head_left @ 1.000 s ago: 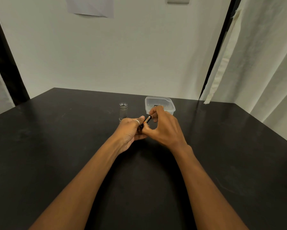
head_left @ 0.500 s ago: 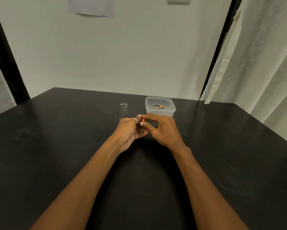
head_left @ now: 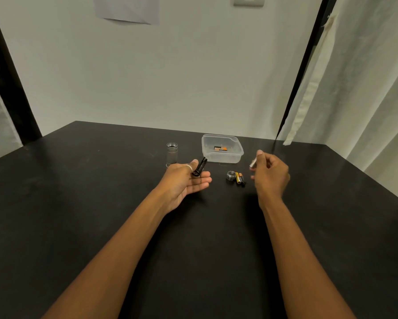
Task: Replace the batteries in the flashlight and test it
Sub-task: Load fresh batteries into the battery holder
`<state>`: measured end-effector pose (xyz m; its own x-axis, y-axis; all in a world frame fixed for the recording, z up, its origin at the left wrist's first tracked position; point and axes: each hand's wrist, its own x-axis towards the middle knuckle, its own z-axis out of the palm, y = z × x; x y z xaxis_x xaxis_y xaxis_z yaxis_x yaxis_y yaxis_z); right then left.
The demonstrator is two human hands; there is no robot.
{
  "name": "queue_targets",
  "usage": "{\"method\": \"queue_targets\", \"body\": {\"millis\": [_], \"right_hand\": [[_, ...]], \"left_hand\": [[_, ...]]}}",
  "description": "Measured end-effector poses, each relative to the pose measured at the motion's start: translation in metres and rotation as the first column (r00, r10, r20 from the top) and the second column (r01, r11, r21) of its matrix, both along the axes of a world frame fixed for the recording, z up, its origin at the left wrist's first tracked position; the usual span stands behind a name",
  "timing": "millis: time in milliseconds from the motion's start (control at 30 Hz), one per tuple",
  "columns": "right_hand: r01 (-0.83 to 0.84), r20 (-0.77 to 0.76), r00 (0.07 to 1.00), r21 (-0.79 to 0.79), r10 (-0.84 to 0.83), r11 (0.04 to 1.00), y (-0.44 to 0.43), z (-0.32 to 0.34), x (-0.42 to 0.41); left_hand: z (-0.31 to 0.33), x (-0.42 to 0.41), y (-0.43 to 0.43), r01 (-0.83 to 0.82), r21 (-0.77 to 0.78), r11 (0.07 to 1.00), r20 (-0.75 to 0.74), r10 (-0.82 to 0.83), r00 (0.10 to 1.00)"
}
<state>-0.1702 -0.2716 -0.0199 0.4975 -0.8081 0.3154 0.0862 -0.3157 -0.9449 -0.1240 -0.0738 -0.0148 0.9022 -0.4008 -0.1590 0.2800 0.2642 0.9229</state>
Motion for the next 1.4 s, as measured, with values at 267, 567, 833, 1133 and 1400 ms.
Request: {"method": "queue_targets", "body": {"millis": [267,567,833,1133,1400], "right_hand": [[-0.03,-0.386,0.921,-0.206,-0.053,0.978,-0.015,-0.006,-0.001],[-0.167,-0.556,0.829,-0.338,-0.053,0.926,-0.013,-0.011,0.008],[-0.085,-0.478,0.878,-0.213,-0.028,0.973,-0.014,-0.01,0.007],[-0.103,-0.461,0.887,-0.241,-0.02,0.965,-0.016,-0.011,0.006],[-0.106,-0.329,0.943,-0.421,-0.043,0.901,0.0,0.001,0.013]], "left_hand": [[-0.001,0.0,0.001,0.013,0.014,1.0,0.007,-0.013,1.0],[0.001,-0.001,0.001,0.02,0.027,0.999,0.008,-0.02,1.0],[0.003,-0.005,0.001,0.016,0.028,0.999,0.005,-0.016,1.0],[0.006,-0.008,0.003,0.027,0.056,0.998,0.018,-0.028,0.999],[0.007,-0.01,-0.001,0.024,0.089,0.996,0.045,-0.028,0.999]]}}
